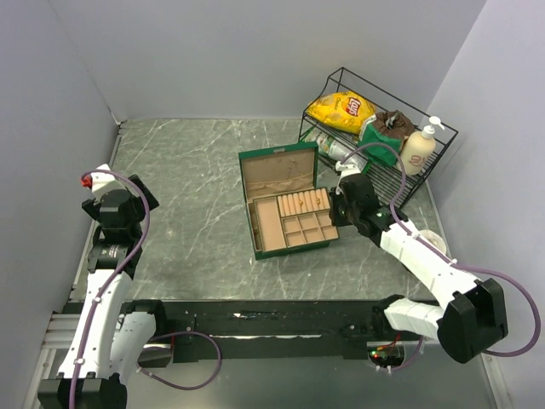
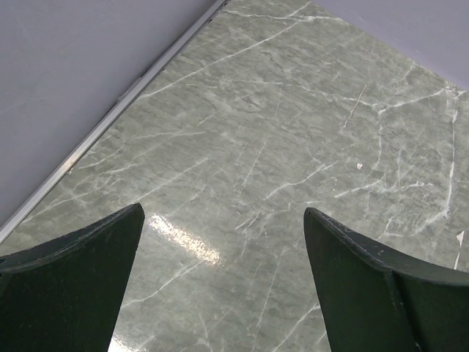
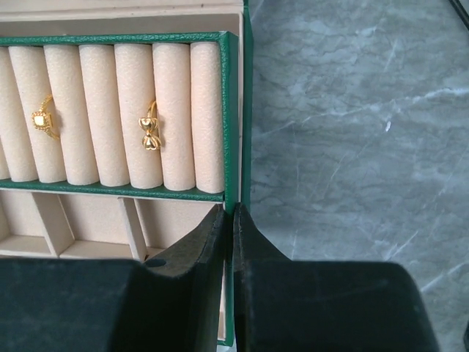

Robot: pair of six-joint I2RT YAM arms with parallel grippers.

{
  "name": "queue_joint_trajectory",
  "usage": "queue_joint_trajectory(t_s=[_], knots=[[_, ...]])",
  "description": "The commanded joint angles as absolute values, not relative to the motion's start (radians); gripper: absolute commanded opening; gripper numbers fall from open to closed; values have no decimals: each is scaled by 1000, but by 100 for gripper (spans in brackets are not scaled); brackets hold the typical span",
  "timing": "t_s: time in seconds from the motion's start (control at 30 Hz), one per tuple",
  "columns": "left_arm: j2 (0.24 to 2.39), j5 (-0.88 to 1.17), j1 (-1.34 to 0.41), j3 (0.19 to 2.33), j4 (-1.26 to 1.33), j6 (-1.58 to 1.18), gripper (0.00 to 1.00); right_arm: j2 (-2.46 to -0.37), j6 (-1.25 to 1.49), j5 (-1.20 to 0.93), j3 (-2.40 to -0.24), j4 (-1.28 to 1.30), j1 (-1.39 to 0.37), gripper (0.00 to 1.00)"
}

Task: Organize the mixed jewelry

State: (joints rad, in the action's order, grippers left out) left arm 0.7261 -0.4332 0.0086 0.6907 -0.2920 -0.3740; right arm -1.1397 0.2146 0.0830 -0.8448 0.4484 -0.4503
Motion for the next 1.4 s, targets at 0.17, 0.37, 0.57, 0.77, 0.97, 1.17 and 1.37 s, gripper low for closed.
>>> queue_joint_trajectory(t_s=[0.17,0.37,0.57,0.77,0.97,1.17,1.37], knots=[[722,-396,6,693,-239,-341,96,-1262,164,-57,-925,364,-388,0],[739,-376,6,695,-238,-334,96,-1354,156,-78,-979,368,-387,0],[749,-368,6,695,-235,-331,96,-1404,169,-64,-1008,373,-380,0],[755,-362,8,695,-235,-328,96,-1437,173,-60,-1026,391,-380,0],[761,-348,8,695,-232,-327,96,-1457,187,-23,-1051,428,-377,0],[772,-341,6,698,-233,-325,96,-1470,189,-31,-1060,434,-377,0],[779,-333,8,698,-229,-322,96,-1497,179,-57,-1065,437,-379,0]])
